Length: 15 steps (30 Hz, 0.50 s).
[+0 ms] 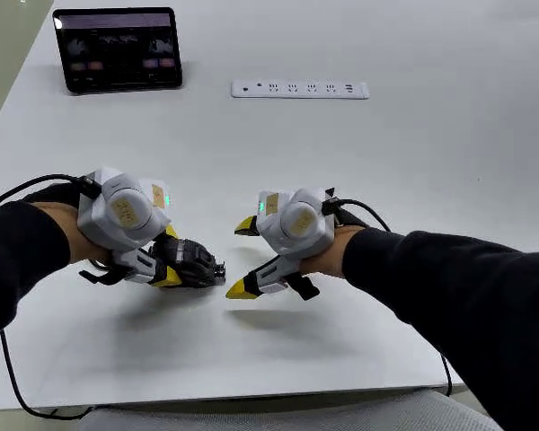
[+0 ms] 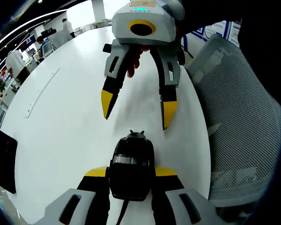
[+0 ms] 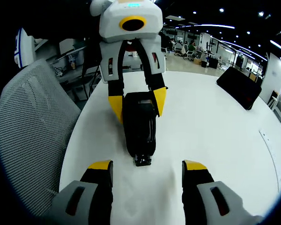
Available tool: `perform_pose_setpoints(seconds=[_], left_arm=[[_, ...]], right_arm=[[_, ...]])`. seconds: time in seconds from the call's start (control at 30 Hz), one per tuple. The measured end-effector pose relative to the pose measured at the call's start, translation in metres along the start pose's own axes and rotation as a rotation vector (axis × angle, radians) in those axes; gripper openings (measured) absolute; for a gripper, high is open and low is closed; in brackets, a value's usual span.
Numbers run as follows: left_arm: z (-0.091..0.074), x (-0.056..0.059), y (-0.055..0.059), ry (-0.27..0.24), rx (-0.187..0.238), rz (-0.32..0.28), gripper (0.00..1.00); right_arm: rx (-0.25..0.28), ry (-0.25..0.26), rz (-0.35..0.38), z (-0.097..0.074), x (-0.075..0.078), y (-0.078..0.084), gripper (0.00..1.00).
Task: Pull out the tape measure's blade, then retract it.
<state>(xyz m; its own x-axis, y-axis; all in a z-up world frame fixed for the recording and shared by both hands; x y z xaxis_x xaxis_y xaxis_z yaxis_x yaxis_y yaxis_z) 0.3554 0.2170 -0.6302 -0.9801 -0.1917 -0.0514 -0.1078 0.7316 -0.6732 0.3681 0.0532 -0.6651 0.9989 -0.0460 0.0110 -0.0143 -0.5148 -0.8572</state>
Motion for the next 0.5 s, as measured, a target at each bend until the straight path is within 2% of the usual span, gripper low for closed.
perform_pose_setpoints(seconds=[0.17, 0.2, 0.3, 0.4, 0.5], left_arm=[[0.000, 0.000, 0.000, 0.004, 0.005, -0.013, 0.30], [0.000, -0.001, 0.000, 0.006, 0.003, -0.013, 0.30], [0.001, -0.001, 0.001, 0.009, 0.006, -0.019, 0.30], [0.001, -0.002, 0.002, 0.007, 0.016, -0.029, 0.30], [0.001, -0.003, 0.003, 0.005, 0.026, -0.048, 0.31]], right_arm=[[-0.051, -0.053, 0.002, 0.010, 0.000, 0.005, 0.35], [-0.057, -0.055, 0.004, 0.011, 0.000, 0.007, 0.33], [-0.071, -0.059, -0.001, 0.016, 0.001, 0.010, 0.34], [-0.069, -0.068, 0.007, 0.019, 0.001, 0.010, 0.25], [-0.067, -0.053, -0.015, 0.024, 0.002, 0.010, 0.20]])
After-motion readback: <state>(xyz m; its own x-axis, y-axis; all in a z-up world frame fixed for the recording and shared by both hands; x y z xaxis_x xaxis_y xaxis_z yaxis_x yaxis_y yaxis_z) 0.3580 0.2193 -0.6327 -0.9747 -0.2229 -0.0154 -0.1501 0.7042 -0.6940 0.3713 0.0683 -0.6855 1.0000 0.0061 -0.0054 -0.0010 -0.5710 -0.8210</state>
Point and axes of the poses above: the centre of the closed fingertips' face, and the gripper's own axes: z roughly forward along the fingers, x roughly to its right, y roughly out of its underside, the point moved 10 cm from there along -z, roughly backward along the fingers, and after that the axes turned 13 degrees about x, right-handed, at the moved point
